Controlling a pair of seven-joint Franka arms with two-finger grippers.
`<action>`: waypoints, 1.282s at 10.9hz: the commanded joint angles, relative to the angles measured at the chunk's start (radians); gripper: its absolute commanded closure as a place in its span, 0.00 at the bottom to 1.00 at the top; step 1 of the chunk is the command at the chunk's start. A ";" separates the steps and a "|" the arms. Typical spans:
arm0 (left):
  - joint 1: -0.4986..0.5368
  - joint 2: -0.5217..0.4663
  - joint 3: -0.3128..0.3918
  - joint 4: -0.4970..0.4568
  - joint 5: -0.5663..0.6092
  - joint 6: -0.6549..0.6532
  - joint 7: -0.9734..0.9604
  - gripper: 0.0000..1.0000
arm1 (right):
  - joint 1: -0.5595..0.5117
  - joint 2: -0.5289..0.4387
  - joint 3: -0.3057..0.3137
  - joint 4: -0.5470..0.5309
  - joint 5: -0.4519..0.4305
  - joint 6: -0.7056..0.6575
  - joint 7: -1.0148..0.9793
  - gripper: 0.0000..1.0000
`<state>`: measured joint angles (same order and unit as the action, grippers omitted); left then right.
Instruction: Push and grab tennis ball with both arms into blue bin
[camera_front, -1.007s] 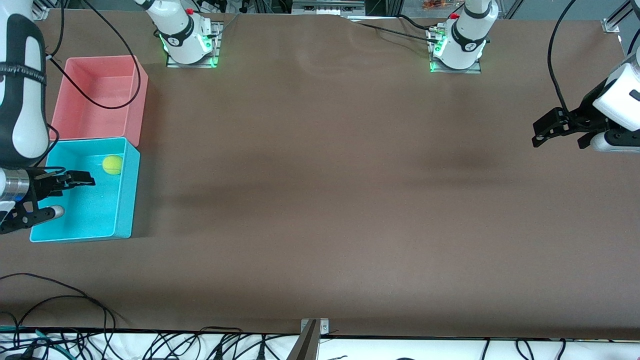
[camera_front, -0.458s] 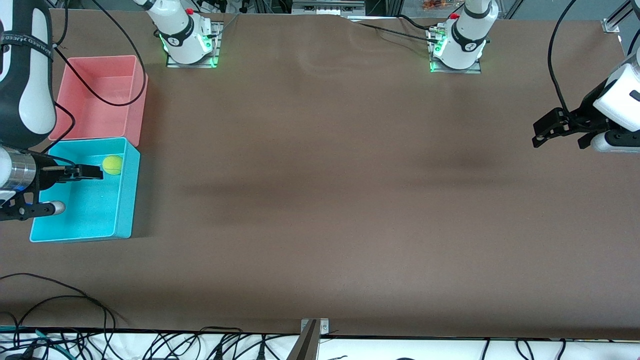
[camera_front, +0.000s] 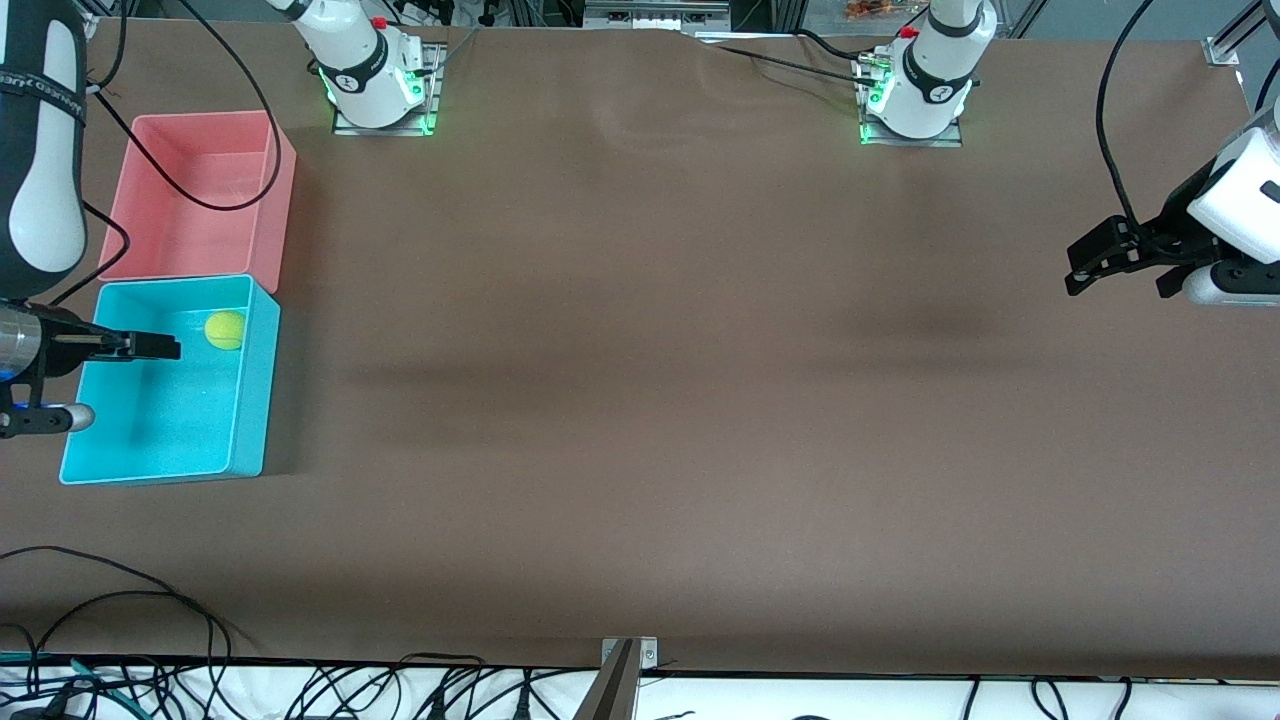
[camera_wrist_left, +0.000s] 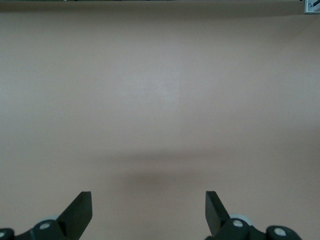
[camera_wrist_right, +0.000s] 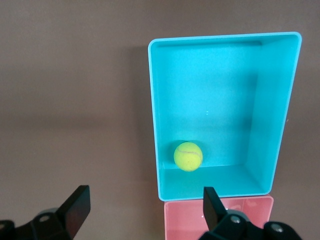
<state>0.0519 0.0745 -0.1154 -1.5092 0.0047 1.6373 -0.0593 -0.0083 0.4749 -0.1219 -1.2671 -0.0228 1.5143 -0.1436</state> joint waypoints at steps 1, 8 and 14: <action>0.002 0.005 0.002 0.012 -0.014 -0.008 -0.007 0.00 | -0.001 -0.039 0.014 0.028 -0.009 -0.022 0.027 0.00; 0.002 0.007 0.000 0.006 -0.014 -0.008 -0.007 0.00 | -0.018 -0.438 0.110 -0.402 -0.002 0.179 0.156 0.00; 0.002 0.007 0.000 0.006 -0.014 -0.007 -0.007 0.00 | -0.015 -0.507 0.108 -0.400 -0.013 0.129 0.147 0.00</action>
<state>0.0518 0.0786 -0.1152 -1.5122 0.0047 1.6373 -0.0609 -0.0132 0.0199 -0.0249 -1.6325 -0.0226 1.6595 0.0001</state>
